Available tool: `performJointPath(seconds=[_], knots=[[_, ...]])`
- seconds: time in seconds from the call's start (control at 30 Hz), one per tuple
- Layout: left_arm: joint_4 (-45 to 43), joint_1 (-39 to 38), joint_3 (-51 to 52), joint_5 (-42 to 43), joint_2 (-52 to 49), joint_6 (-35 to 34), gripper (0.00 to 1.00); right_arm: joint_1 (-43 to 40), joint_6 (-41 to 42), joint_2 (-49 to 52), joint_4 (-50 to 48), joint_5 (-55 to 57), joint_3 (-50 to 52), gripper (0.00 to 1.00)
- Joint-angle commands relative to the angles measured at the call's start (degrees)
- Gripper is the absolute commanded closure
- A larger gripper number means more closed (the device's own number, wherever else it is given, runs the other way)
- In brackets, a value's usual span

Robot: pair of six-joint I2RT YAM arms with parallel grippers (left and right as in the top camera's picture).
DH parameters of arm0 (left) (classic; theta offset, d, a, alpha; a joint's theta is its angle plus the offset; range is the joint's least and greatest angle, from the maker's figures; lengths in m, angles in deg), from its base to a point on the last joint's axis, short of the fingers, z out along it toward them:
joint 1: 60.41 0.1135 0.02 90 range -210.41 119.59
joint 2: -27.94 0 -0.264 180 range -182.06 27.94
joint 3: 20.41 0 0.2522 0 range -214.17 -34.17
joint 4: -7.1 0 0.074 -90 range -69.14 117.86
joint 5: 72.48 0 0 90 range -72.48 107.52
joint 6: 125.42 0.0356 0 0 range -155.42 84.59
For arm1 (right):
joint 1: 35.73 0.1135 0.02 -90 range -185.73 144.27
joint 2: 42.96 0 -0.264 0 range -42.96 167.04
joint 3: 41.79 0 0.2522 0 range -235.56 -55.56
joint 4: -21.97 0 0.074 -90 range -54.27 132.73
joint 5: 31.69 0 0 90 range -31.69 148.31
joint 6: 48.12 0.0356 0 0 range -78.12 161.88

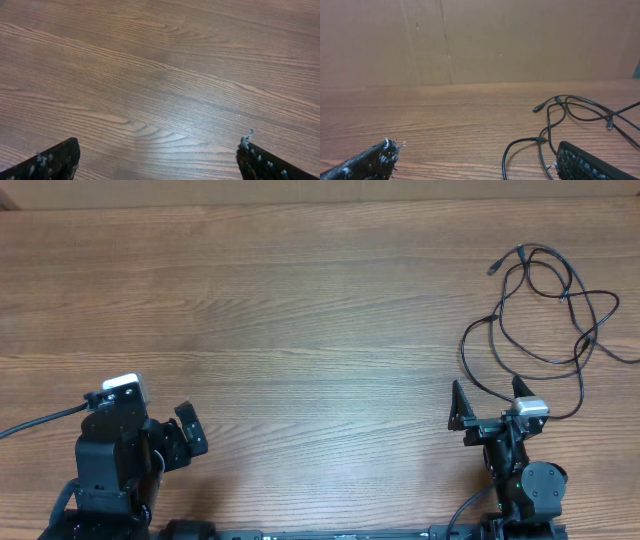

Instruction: Untangle cables

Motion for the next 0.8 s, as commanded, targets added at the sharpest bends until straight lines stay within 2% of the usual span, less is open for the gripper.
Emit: performJointPath(seconds=[0.0,0.77], knots=[[0.0,-0.1,0.3,-1.2,0.2,-0.5,0.00,0.3,-0.4,-0.5,-0.4,0.4,0.6,0.00],[0.6,0.0,1.1,0.5,1.2,-0.5,0.00,0.3,-0.4,-0.5,-0.4,0.4,0.6,0.00]])
